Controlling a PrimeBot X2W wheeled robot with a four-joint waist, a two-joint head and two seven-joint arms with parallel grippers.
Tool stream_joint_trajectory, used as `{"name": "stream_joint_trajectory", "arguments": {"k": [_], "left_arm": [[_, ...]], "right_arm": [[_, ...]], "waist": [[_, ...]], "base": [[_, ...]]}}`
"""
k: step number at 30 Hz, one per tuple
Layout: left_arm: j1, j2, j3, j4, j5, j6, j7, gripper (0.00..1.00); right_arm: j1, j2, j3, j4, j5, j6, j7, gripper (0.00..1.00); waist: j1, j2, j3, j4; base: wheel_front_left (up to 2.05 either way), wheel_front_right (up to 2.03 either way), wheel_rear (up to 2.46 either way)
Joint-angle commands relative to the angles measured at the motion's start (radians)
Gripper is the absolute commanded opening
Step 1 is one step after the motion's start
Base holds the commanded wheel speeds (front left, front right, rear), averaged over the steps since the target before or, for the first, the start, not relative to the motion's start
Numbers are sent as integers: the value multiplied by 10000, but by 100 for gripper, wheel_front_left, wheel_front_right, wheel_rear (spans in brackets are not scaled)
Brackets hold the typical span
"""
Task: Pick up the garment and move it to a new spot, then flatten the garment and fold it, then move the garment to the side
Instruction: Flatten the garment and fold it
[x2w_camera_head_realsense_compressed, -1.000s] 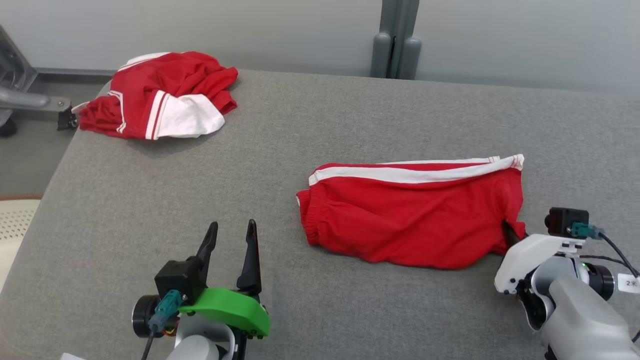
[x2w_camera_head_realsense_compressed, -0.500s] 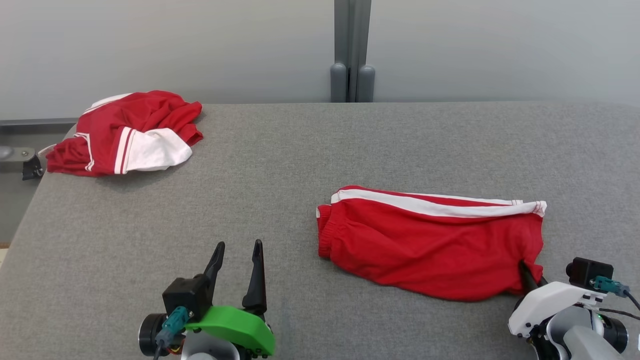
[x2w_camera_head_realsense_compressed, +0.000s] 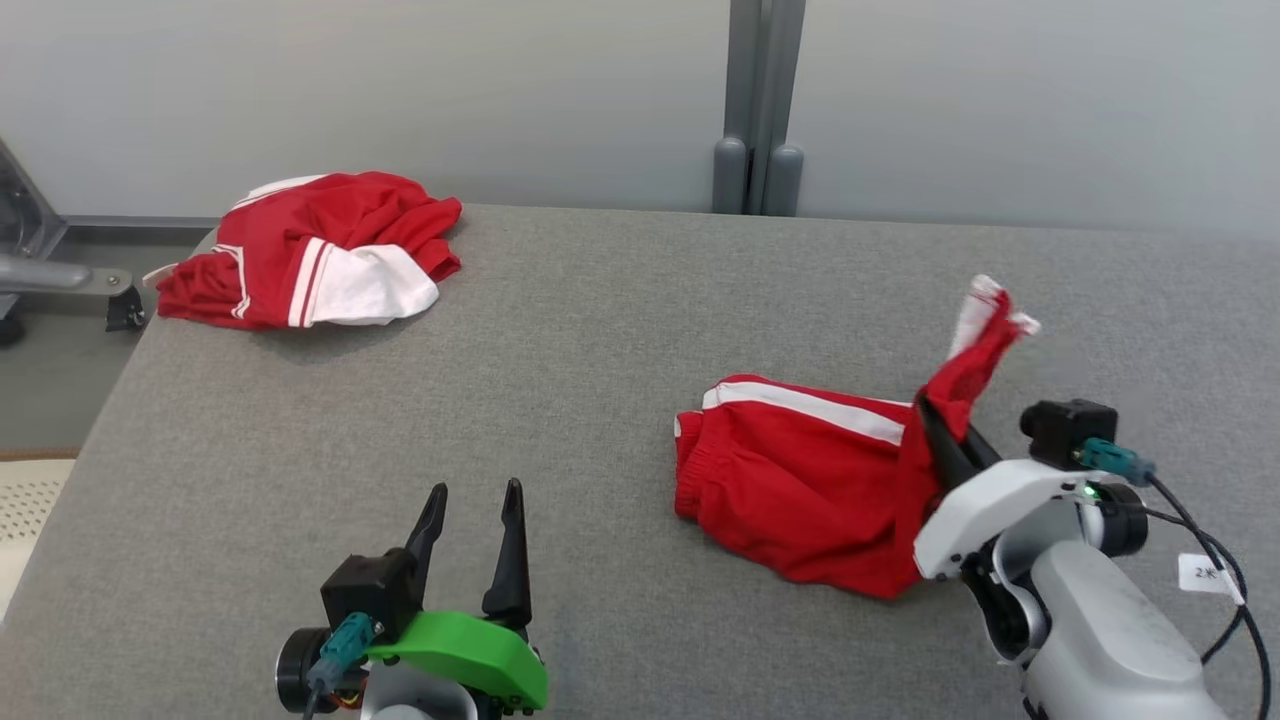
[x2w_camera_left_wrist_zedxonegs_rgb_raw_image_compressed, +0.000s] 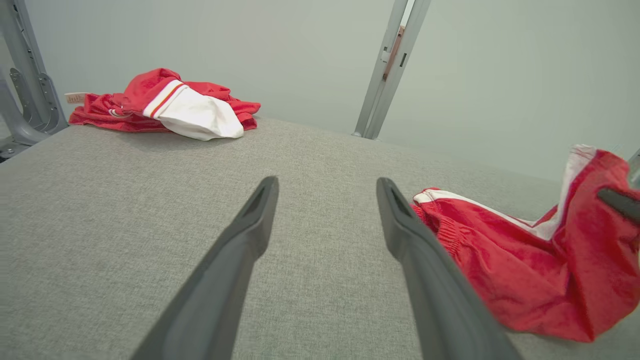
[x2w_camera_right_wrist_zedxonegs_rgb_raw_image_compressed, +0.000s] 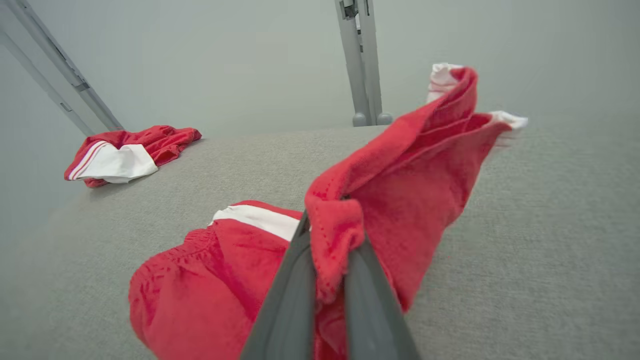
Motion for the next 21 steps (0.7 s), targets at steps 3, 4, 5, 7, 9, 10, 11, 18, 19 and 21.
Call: {"name": "stream_joint_trajectory", "arguments": {"k": [3,4,5,7,9,10,11,18,19,21], "left_arm": [[90,-69,34,29,9,-44,-43,100],[74,-96,42,36,23,-33,-46,100],[59,-125,42,39,37,-35,-42,100],[46,-147,55,56,53,-66,-45,100],[30,-170,82,80,62,-82,-51,100],[17,-177,89,91,73,-95,-51,100],[6,-194,99,103,80,-113,-53,100],[-42,-264,180,168,128,-158,-53,100],[-46,-272,189,176,138,-170,-53,100],[-45,-292,221,197,161,-185,-56,100]], "right_arm": [[-224,301,558,-303,-156,-15,430,0],[-249,364,709,-322,-164,-15,537,0],[-266,453,867,-303,-146,-15,635,0],[-293,589,1113,-206,-107,-15,760,0],[-363,703,1344,33,-43,-15,849,0],[-396,732,1421,143,-27,-15,848,0],[-420,769,1490,259,2,-15,850,0],[-694,964,2069,1137,93,-15,742,0],[-729,981,2151,1245,85,-15,748,0],[-848,1005,2448,1477,-61,-15,758,0]], "waist": [[0,0,3,480],[0,0,15,588],[0,0,31,695],[0,0,60,871],[0,0,103,1051],[0,0,121,1123],[0,0,140,1198],[0,0,223,1505],[0,0,225,1522],[0,0,224,1540]], "base": [[0,0,0],[0,0,0],[0,0,0],[0,0,0],[0,0,0],[0,0,0],[0,0,0],[0,0,0],[0,0,0],[0,0,0]]}}
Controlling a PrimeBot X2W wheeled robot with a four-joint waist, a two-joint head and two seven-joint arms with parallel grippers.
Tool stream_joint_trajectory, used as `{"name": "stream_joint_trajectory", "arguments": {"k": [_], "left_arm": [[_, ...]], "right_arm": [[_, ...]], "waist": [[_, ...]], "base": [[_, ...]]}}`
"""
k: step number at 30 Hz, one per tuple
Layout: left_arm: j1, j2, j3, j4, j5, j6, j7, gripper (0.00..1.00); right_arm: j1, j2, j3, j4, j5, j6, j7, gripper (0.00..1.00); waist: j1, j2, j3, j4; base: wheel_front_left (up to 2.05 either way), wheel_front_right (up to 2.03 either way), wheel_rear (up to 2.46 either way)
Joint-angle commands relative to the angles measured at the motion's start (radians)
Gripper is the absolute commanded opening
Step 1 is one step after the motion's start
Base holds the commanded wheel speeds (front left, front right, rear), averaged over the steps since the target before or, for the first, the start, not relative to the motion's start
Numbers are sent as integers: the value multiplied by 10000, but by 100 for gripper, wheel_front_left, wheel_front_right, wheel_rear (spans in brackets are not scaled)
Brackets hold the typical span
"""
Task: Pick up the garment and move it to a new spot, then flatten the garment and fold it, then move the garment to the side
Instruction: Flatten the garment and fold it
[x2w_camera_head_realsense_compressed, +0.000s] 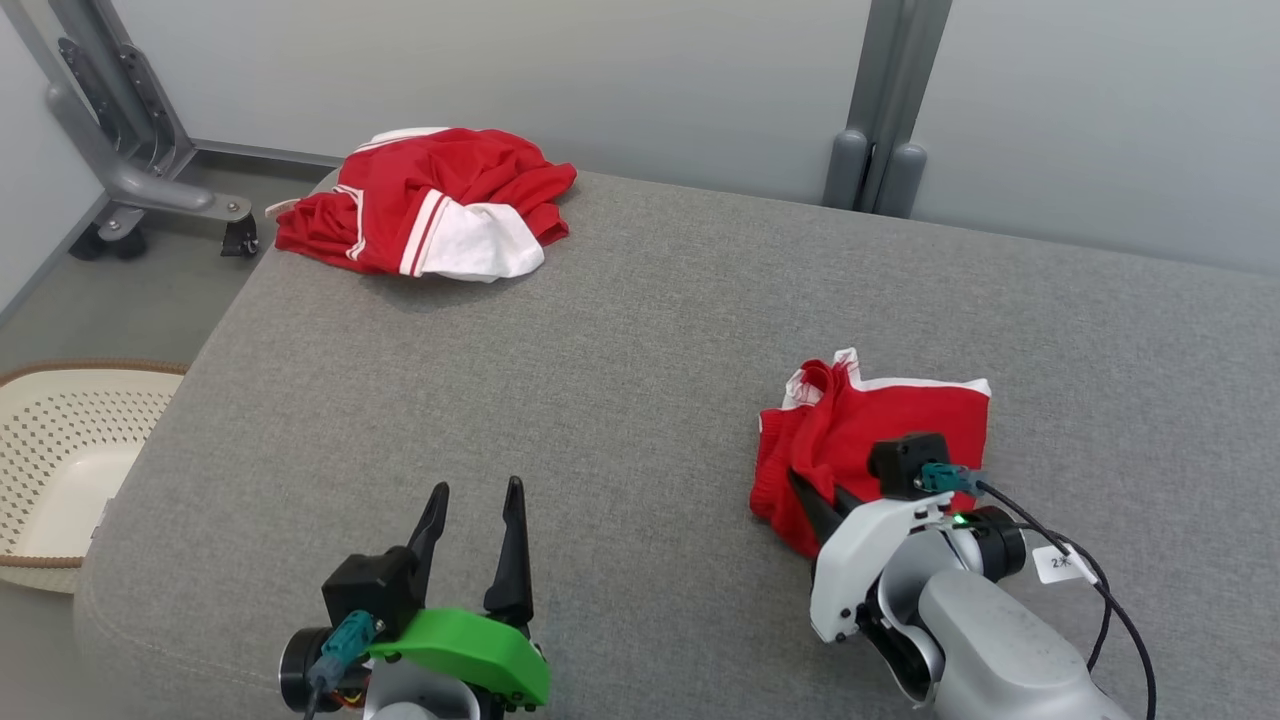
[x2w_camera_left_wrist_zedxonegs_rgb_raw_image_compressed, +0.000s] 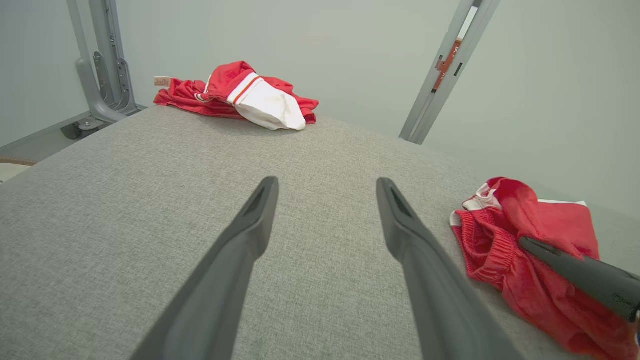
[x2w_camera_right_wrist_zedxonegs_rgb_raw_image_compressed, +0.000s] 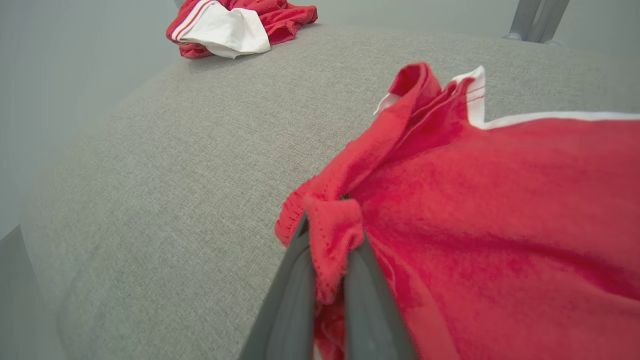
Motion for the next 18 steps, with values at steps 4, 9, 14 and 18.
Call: {"name": "stream_joint_trajectory", "arguments": {"k": [4,9,14,18], "left_arm": [[-1,-40,135,22,119,-27,-28,100],[108,-68,234,-11,169,-32,-26,100],[209,-110,292,-30,234,-58,-17,100],[244,-120,330,-48,258,-70,-18,100]], "right_arm": [[-253,35,404,237,-194,-14,-305,81],[-217,23,668,-17,-268,-15,-689,100],[97,-240,528,-757,-118,-15,-994,100],[336,-551,-155,-1407,-262,-15,-1150,100]], "waist": [[0,0,-16,-79],[0,0,-75,-346],[0,0,-119,-636],[0,0,-137,-777]], "base": [[0,0,0],[0,0,0],[0,0,0],[0,0,0]]}}
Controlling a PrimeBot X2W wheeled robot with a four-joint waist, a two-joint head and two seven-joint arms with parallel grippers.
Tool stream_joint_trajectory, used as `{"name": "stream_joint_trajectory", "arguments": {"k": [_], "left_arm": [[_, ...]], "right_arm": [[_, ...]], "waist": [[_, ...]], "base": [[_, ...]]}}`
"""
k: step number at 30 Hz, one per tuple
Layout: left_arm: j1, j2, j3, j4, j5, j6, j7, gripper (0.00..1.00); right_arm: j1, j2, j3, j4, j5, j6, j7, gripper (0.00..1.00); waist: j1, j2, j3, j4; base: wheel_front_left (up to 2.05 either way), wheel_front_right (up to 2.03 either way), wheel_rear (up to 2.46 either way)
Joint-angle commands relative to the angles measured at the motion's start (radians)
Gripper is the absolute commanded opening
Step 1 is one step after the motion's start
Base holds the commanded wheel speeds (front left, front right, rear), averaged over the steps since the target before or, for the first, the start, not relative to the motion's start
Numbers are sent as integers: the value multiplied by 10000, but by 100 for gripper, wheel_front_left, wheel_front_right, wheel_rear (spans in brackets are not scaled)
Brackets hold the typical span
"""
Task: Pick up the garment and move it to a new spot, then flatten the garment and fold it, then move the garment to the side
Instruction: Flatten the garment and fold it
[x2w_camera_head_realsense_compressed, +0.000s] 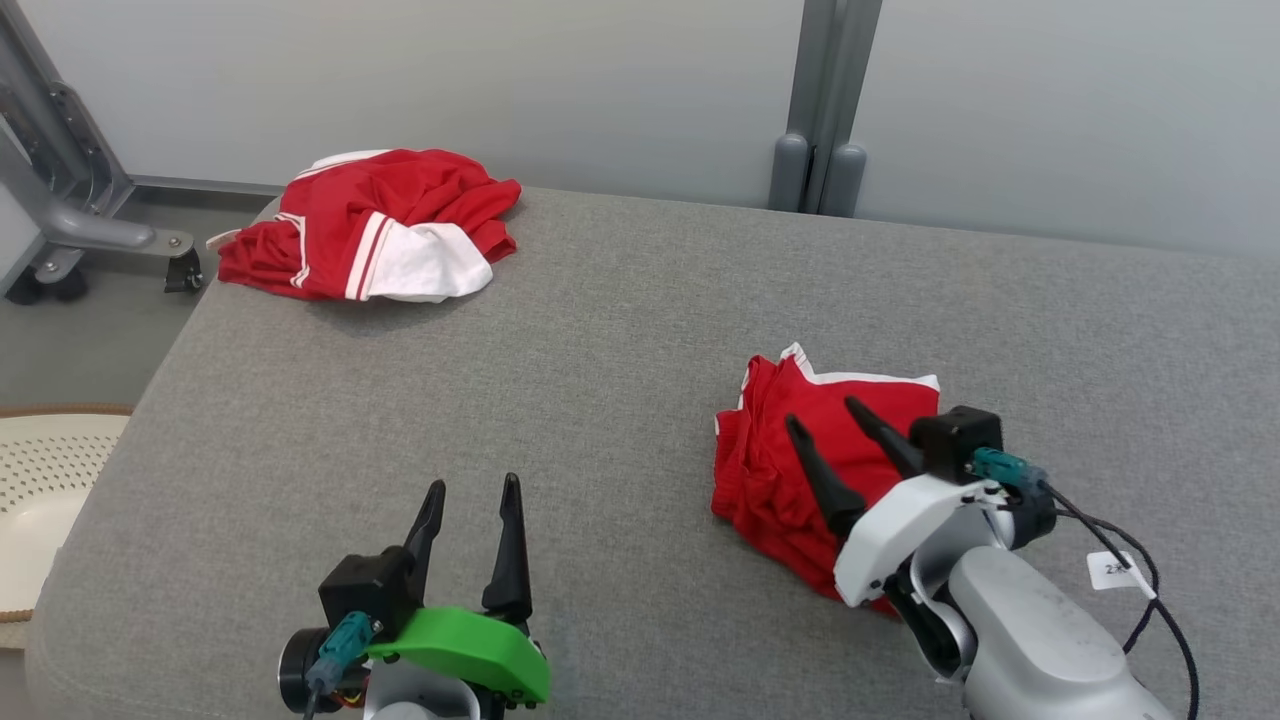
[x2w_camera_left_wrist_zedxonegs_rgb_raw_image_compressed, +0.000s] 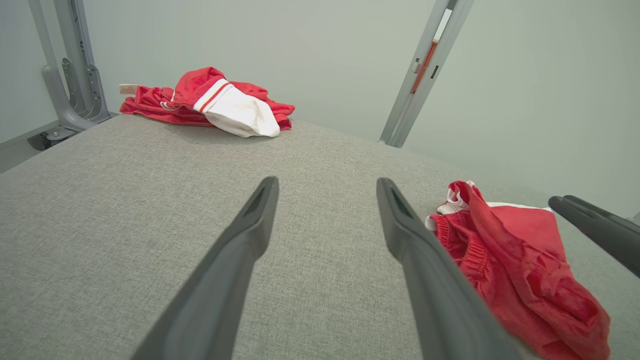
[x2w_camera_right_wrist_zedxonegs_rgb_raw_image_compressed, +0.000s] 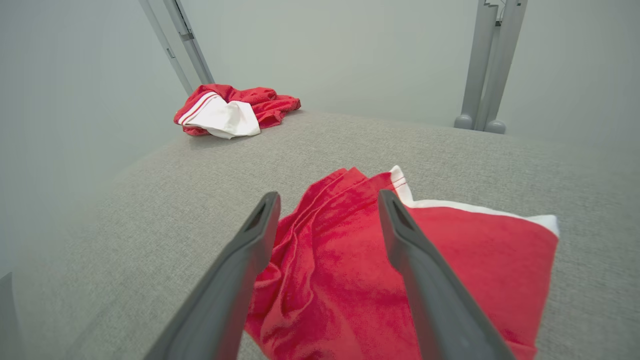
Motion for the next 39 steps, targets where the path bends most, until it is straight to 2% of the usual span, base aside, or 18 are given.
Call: {"name": "stream_joint_trajectory", "arguments": {"k": [1,7,8,9,11,12,15,26,33,39], "left_arm": [[165,16,48,-22,86,-26,-2,100],[158,11,53,-30,131,-81,-3,100],[138,10,43,-21,139,-92,-1,100],[118,9,33,-11,144,-108,-1,100],[41,7,13,15,148,-121,-1,100],[-10,1,6,25,152,-126,-1,100],[-145,-33,1,67,162,-166,-1,100],[-348,-103,86,123,244,-232,-2,100],[-342,-186,151,207,279,-291,-3,100],[-190,-225,237,292,321,-329,-2,100]], "right_arm": [[182,-121,-258,-182,-166,-15,-71,100],[603,-251,-1388,-513,-823,-15,-69,100],[641,-225,-1451,-495,-973,-14,-14,76],[656,-225,-1468,-441,-1109,-15,33,44],[677,-189,-1436,-242,-1408,-15,171,10],[665,-112,-1408,-103,-1510,-15,220,0],[602,-18,-1202,391,-1987,-15,269,0],[-191,614,-670,1492,-1902,-15,-84,0],[-487,650,805,1860,-1313,-15,-124,0],[-620,646,1720,2076,-756,-15,-152,0]], "waist": [[0,0,-15,-75],[0,0,37,-97],[0,0,57,-79],[0,0,78,-58],[0,0,139,18],[0,0,177,69],[0,0,271,255],[0,0,564,865],[0,0,600,989],[0,0,516,760]], "base": [[0,0,0],[0,0,0],[0,0,0],[0,0,0],[0,0,0],[0,0,0],[0,0,0],[0,0,0],[0,0,0],[0,0,0]]}}
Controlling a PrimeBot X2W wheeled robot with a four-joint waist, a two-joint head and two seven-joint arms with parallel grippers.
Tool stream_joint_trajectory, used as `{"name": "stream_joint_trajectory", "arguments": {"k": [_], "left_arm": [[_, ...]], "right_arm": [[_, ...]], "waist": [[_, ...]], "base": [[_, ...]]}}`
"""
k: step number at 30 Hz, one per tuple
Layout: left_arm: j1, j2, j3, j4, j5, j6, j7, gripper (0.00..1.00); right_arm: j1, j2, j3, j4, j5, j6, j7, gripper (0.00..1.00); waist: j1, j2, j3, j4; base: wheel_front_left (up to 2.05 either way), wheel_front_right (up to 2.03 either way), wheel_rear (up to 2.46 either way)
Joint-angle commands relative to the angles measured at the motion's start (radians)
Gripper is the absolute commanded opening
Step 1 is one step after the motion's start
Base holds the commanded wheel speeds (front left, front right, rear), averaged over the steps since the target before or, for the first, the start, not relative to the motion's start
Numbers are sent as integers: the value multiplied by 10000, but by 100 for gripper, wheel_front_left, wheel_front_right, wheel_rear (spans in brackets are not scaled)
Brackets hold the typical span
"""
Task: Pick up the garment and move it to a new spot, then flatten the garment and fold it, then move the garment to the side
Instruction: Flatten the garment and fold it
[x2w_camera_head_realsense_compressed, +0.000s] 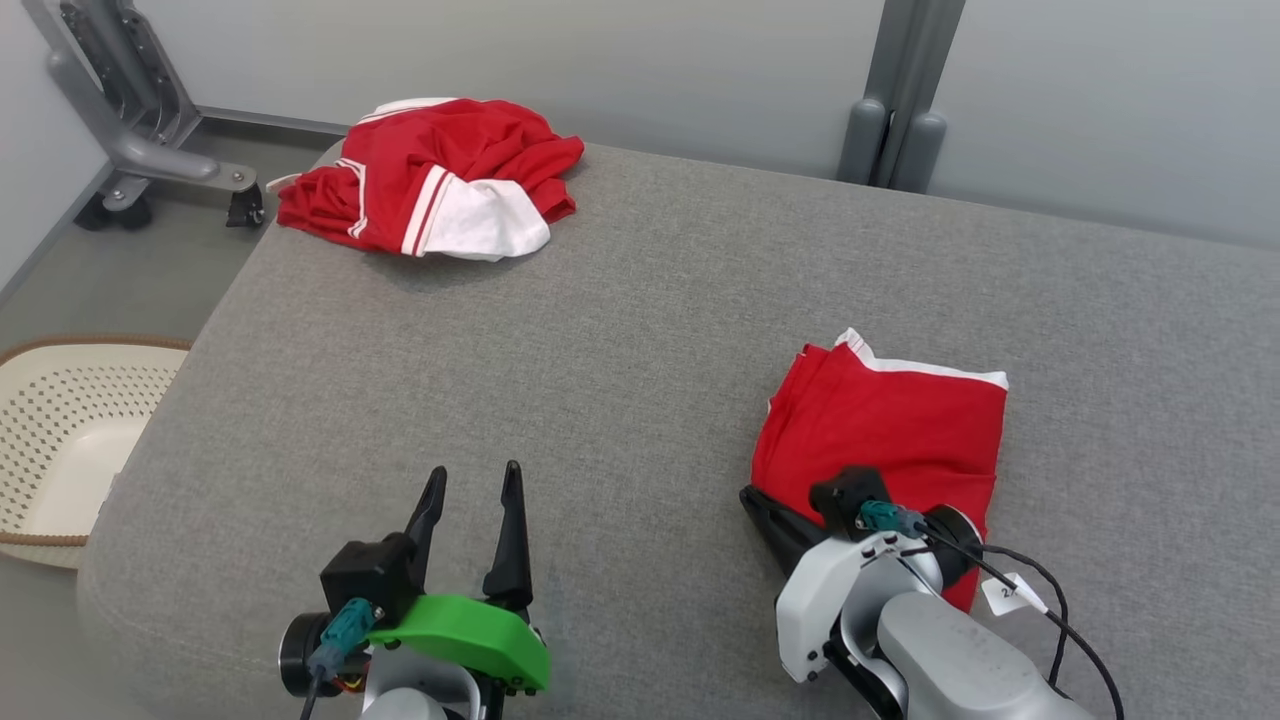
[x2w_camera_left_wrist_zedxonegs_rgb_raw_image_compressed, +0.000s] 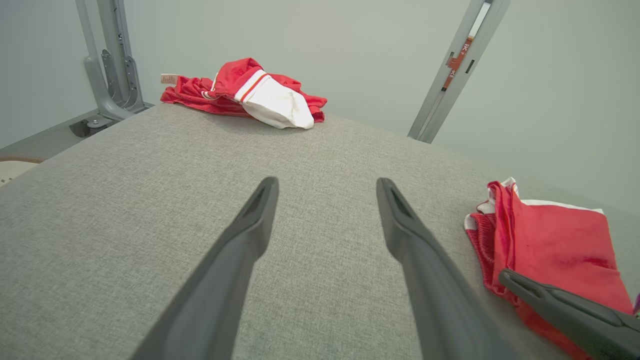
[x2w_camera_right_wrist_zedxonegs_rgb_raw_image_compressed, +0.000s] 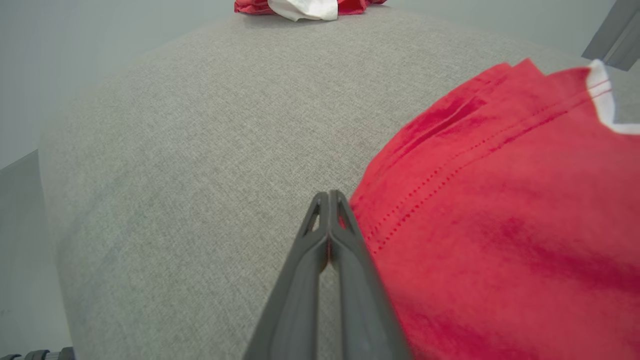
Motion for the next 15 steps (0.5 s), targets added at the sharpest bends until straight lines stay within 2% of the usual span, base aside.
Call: {"name": "stream_joint_trajectory", "arguments": {"k": [1,5,6,7,8,9,15], "left_arm": [[62,-24,32,44,58,-42,-4,100],[211,0,89,97,93,-85,-4,100],[236,-1,106,100,109,-107,-4,100],[253,-11,117,111,125,-107,-4,100],[253,-22,114,121,143,-130,-4,100],[249,-35,133,117,168,-167,-5,100],[231,-174,283,201,332,-373,-4,100]], "right_arm": [[-170,-38,48,-33,141,-15,-76,0],[-248,-31,-141,-639,173,-15,-133,0],[-58,-34,-572,-1175,-27,-15,-127,25],[59,-37,-799,-1412,-127,-15,-129,43],[189,-50,-1013,-1607,-201,-15,-129,47],[344,-57,-1340,-1898,-345,-15,-127,100],[1473,-58,-3322,-3308,-1380,-15,-127,100]], "waist": [[0,0,-80,-163],[0,0,-283,-541],[0,0,-411,-780],[0,0,-455,-886],[0,0,-496,-981],[0,0,-553,-1118],[0,0,-859,-1749]], "base": [[0,0,0],[0,0,0],[0,0,0],[0,0,0],[0,0,0],[0,0,0],[0,0,0]]}}
